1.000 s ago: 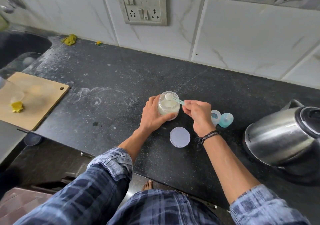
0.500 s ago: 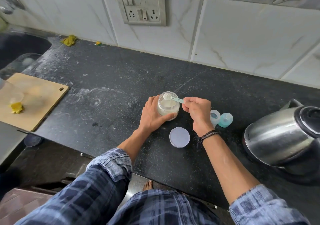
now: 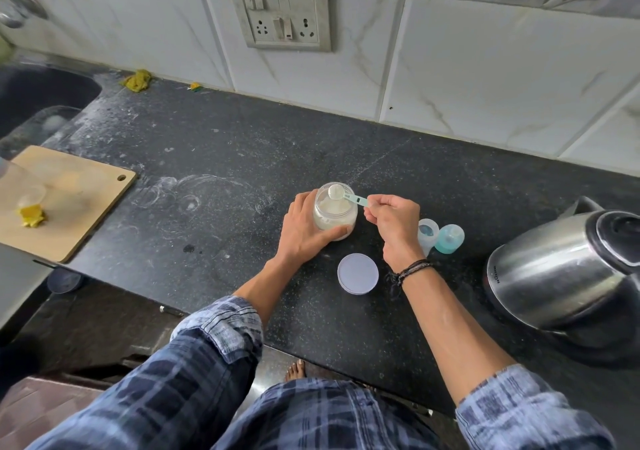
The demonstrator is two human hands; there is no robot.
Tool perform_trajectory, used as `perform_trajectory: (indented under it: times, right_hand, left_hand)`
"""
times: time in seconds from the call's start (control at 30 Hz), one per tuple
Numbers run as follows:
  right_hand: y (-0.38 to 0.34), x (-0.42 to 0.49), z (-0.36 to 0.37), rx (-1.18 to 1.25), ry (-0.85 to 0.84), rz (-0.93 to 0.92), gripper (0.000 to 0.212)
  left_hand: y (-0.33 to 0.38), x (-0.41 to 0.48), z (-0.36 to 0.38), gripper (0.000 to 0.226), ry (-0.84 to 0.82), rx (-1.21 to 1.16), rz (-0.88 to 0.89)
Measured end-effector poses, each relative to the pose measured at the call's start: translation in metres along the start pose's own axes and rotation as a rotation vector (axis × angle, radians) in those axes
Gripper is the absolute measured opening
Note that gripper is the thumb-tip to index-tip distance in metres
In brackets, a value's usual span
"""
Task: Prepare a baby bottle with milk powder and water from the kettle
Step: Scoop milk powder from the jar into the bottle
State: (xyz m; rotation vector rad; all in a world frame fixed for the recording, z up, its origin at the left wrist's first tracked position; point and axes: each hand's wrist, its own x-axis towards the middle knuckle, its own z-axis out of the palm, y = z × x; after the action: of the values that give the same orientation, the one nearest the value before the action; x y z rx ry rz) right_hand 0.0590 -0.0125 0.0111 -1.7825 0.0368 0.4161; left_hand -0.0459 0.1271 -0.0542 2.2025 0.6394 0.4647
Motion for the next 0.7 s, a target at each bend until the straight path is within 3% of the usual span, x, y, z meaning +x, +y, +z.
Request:
perform_trajectory:
  times: [0.7]
  right_hand:
    - [0.0026, 0.0024, 0.0018, 0.025, -0.015, 0.051, 0.014]
  left_hand:
    - [0.0, 0.0008, 0.0, 0.088, -0.005, 0.005, -0.008]
